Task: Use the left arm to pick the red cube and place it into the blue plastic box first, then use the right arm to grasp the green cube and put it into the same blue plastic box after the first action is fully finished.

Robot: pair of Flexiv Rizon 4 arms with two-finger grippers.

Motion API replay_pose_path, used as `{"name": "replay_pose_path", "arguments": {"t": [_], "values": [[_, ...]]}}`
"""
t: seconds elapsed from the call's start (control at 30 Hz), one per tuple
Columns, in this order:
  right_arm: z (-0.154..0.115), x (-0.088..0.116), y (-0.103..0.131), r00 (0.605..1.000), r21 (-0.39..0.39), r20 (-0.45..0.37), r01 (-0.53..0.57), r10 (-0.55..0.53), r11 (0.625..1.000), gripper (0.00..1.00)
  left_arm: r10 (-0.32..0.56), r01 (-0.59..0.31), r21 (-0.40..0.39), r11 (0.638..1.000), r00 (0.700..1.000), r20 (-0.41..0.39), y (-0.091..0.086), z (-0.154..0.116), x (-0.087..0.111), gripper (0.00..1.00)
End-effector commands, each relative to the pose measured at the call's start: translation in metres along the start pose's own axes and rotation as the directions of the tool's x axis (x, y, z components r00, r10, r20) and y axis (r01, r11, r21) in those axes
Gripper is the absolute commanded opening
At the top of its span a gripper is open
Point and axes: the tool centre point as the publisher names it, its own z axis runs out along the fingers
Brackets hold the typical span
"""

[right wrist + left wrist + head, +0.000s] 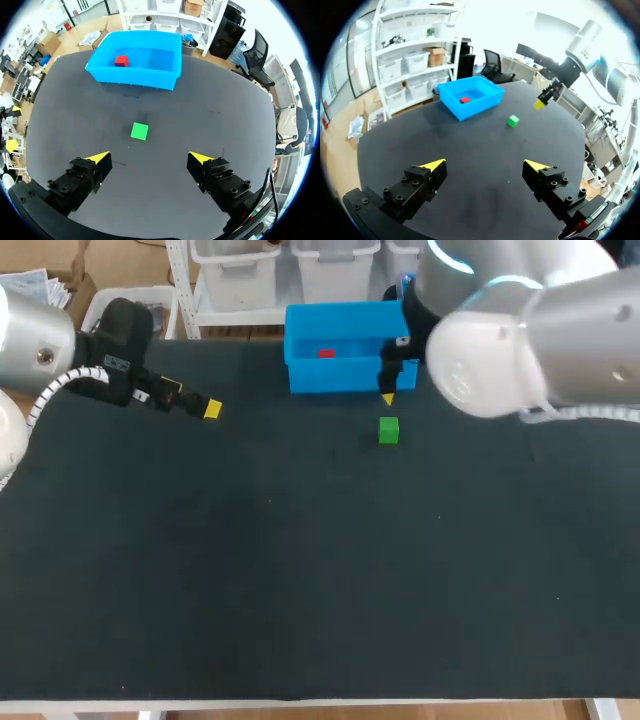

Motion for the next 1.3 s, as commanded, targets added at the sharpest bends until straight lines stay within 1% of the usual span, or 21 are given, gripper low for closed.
{"name": "replay_pose_path", "arguments": {"t": [0.03,0.37,0.47,0.63,0.73,0.83,1.0,1.17,1.3], "values": [[0.001,-0.005,0.002,1.0,0.013,-0.031,-0.001,0.002,1.0,1.0,0.003,-0.003,0.006,1.0,1.0,0.008,0.001,-0.001,0.002,1.0],[0.001,-0.005,0.002,1.0,0.013,-0.031,-0.001,0.002,1.0,1.0,0.003,-0.003,0.006,1.0,1.0,0.008,0.001,-0.001,0.002,1.0],[-0.001,-0.006,-0.001,0.995,0.05,-0.073,-0.066,0.069,0.997,1.0,0.003,-0.003,0.006,1.0,1.0,0.008,0.001,-0.001,0.002,1.0],[0.017,-0.004,0.008,0.976,0.044,-0.115,-0.178,0.182,0.983,1.0,0.003,-0.003,0.006,1.0,1.0,0.008,0.001,-0.001,0.002,1.0],[0.028,-0.006,0.012,0.968,0.06,-0.128,-0.211,0.217,0.976,1.0,0.003,-0.003,0.006,1.0,1.0,0.008,0.001,-0.001,0.002,1.0],[0.034,-0.007,0.018,0.967,0.078,-0.131,-0.21,0.219,0.975,1.0,0.003,-0.003,0.006,1.0,1.0,0.008,0.001,-0.001,0.002,1.0],[0.038,-0.013,0.023,0.973,0.102,-0.128,-0.18,0.192,0.978,1.0,0.003,-0.003,0.006,1.0,1.0,0.008,0.001,-0.001,0.002,1.0],[0.049,-0.018,0.025,0.979,0.106,-0.137,-0.137,0.151,0.985,1.0,0.003,-0.003,0.006,1.0,1.0,0.008,0.001,-0.001,0.002,1.0],[0.061,-0.015,0.026,0.978,0.099,-0.156,-0.123,0.137,0.987,1.0,0.003,-0.003,0.006,1.0,1.0,0.008,0.001,-0.001,0.002,1.0]]}}
